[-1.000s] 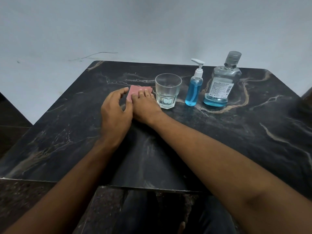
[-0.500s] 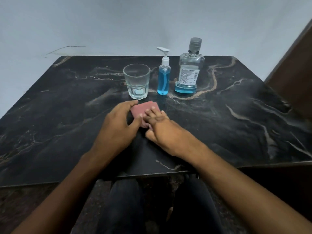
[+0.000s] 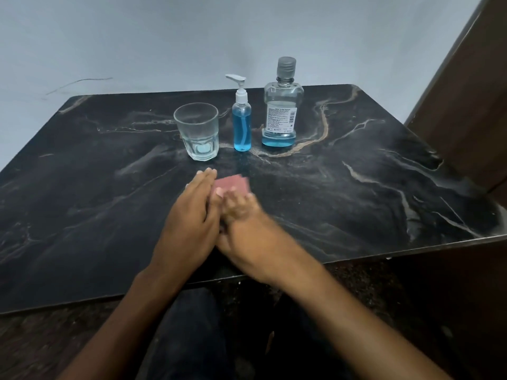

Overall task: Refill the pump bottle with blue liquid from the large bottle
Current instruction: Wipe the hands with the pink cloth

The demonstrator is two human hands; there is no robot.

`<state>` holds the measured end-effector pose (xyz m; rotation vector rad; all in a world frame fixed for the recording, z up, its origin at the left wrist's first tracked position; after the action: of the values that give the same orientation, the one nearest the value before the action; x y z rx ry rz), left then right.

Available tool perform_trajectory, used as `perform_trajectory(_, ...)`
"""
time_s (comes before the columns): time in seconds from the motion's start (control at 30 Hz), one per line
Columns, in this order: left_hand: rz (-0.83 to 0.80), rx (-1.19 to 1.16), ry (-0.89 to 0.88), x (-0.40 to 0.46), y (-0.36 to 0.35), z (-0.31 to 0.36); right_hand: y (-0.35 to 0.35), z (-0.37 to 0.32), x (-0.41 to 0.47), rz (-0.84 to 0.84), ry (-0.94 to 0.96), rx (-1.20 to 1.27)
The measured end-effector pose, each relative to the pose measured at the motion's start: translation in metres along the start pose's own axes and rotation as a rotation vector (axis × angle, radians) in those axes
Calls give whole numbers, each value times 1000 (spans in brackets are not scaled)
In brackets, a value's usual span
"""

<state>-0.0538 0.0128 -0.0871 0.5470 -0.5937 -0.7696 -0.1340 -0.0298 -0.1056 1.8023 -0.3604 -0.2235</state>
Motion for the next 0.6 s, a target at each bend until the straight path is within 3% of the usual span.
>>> perform_trajectory(0.1, 55, -19, 9, -3, 14, -6, -4, -12, -11, -14, 83, 71)
perform_trajectory(0.3, 24, -20, 32, -13, 17, -15, 26, 79, -49, 25, -257, -42)
perform_trajectory(0.4, 18, -39, 33, -16, 14, -12, 20, 74, -49, -2, -343, -142)
perform_trajectory(0.6, 54, -49, 39, -18, 21, -10, -17, -33, -10, 2, -80, -49)
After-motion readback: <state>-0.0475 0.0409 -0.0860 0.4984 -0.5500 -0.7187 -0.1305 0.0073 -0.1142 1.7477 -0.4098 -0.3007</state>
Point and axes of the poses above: each hand's wrist, its own x-axis towards the middle knuckle, its own y-axis out of the back of the hand, z = x × y, the point moved 9 cm from there along x, towards the middle knuckle, and after that the axes turned 1 degree about y, right-handed, at the moved point
